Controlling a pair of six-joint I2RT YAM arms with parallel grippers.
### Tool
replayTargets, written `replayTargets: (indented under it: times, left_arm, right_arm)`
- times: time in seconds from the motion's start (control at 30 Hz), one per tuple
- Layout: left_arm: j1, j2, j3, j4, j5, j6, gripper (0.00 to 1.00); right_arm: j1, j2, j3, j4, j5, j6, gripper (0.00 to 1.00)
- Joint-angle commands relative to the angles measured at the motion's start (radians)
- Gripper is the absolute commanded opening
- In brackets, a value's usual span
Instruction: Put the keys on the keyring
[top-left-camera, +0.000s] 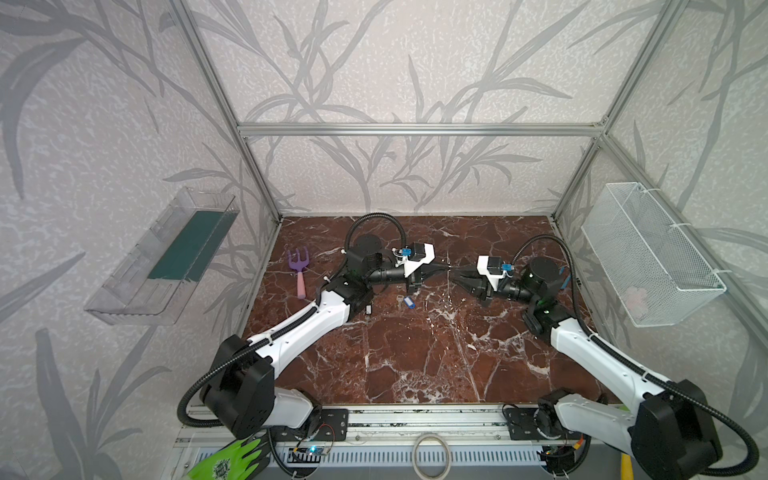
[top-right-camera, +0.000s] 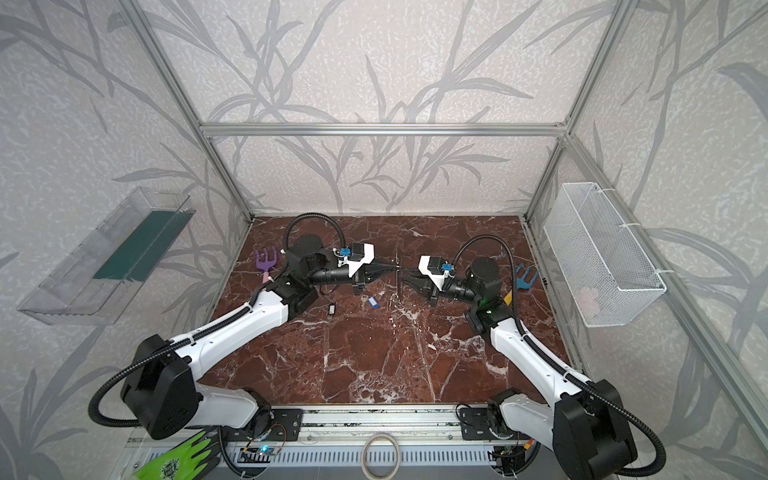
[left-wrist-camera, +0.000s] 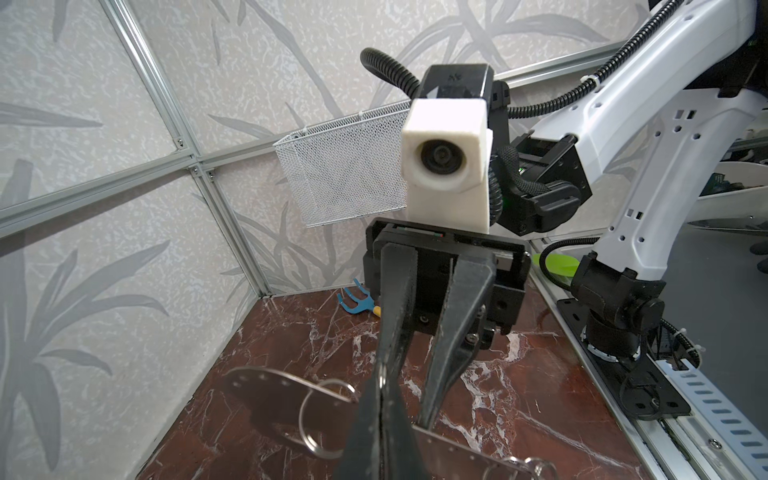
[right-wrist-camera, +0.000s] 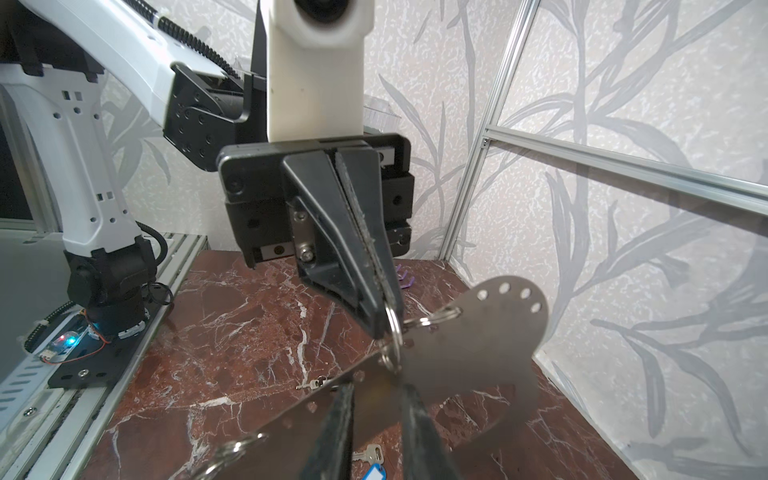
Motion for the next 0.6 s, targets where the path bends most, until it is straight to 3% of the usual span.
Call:
replayTargets:
  times: [0.0, 0.57]
  left_arm:
    - [0.004, 0.001, -0.006, 0.05, 0.035, -0.021, 0.0]
    - [0.004, -0.009, -0.011, 0.026, 0.03, 0.008, 0.0]
  right_arm:
    - [0.0, 0.012, 0.001, 0.08, -0.019, 0.047, 0.22]
    - [0.0, 0.051, -0.001, 0.229, -0.056, 0.136, 0.1]
